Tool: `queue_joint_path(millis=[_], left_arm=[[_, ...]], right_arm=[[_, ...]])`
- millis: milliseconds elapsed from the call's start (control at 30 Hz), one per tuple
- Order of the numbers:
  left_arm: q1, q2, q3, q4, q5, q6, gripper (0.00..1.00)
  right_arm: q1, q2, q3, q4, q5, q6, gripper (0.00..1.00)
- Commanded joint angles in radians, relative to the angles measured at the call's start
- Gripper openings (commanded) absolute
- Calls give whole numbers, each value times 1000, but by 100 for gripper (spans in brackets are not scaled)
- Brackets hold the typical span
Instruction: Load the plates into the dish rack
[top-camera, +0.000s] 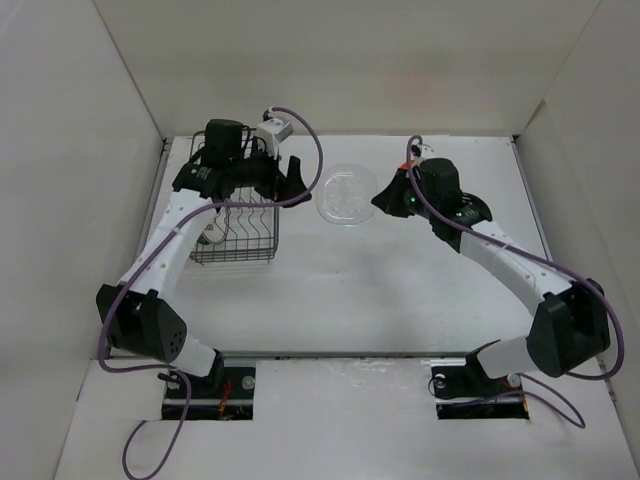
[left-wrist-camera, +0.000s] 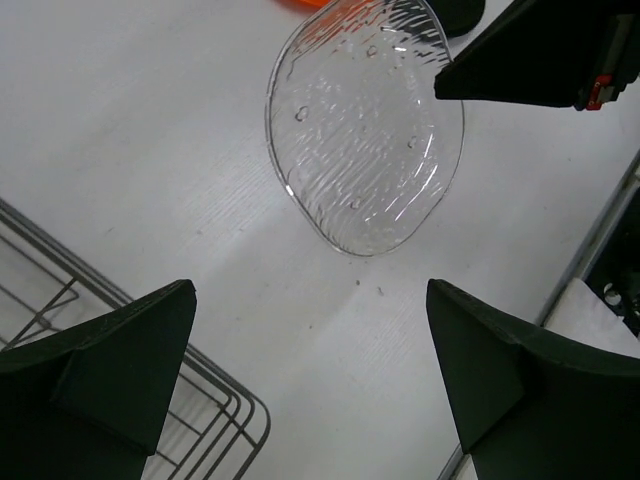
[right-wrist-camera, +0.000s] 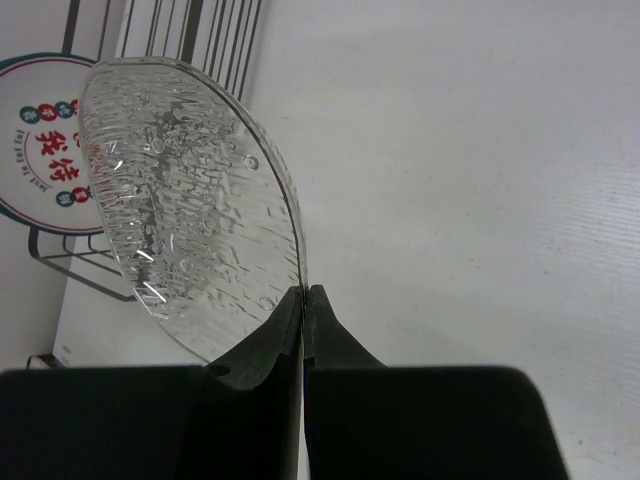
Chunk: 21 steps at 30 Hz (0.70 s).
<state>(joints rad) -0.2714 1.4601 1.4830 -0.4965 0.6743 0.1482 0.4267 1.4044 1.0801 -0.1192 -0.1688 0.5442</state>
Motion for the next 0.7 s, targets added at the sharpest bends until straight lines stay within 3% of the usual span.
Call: queue_joint_path(millis=[0,300,333,400,433,467,533,600,633,667], left_arm=[[-35,6,53,67,94,4,98],[-35,68,62,85,105,-16,87],[-35,77,74,85,105,-16,77],[-35,86,83,85,105,-16,69],[-35,86,83,85,105,-16,59],[-35,95,94,85,105,-16,39],[-35,95,94,75,105,-16,26],[-35,95,103,75,105,-16,0],[-35,95,103,75,94,-16,0],[-35,80,103,75,76,-27,0]], right_arm=[[6,-53,30,68,-49,10,0],[26,-91,12,184,-195,19,0],[35,-91,12,184,-195,19,0],[35,-91,12,184,-205,19,0],[35,-91,12,193,-205,19,0],[35,-91,12,202,-205,19,0],[44,-91,12,213,-227,19,0],[44,-91,12,213,-227,19,0],[55,-81,12,213,-227,19,20],[55,-81,12,213,-213,19,52]])
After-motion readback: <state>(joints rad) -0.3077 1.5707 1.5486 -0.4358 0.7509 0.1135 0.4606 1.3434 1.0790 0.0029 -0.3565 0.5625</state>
